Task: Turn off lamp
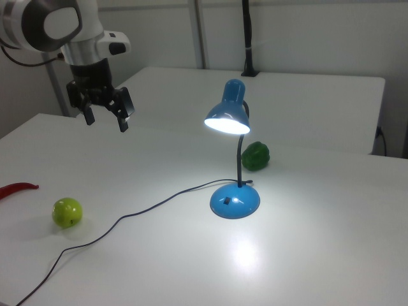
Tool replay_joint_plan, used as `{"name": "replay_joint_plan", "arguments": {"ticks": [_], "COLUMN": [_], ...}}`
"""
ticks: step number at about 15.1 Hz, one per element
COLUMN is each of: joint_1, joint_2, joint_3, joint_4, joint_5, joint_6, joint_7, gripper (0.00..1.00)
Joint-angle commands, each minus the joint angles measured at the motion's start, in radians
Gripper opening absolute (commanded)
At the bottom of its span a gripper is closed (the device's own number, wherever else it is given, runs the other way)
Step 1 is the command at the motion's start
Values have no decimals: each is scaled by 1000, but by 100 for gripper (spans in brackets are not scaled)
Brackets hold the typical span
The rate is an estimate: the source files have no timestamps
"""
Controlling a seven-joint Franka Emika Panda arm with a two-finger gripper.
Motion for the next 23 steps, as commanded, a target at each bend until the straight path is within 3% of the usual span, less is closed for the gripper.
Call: {"name": "replay_joint_plan", "arguments": {"ticks": [1, 10, 15, 20, 23], "joint_1": [14, 12, 12, 12, 12], "joint_2": [7, 7, 10, 12, 13], "joint_3": [-4, -4, -3, -3, -3], "joint_4": [6, 6, 6, 6, 2], "joint_5": [-14, -14, -7, 0, 2], "joint_6": [15, 17, 35, 49, 55], "joint_7": [-20, -24, -26, -26, -26], "gripper": [100, 100, 64, 11, 2]}}
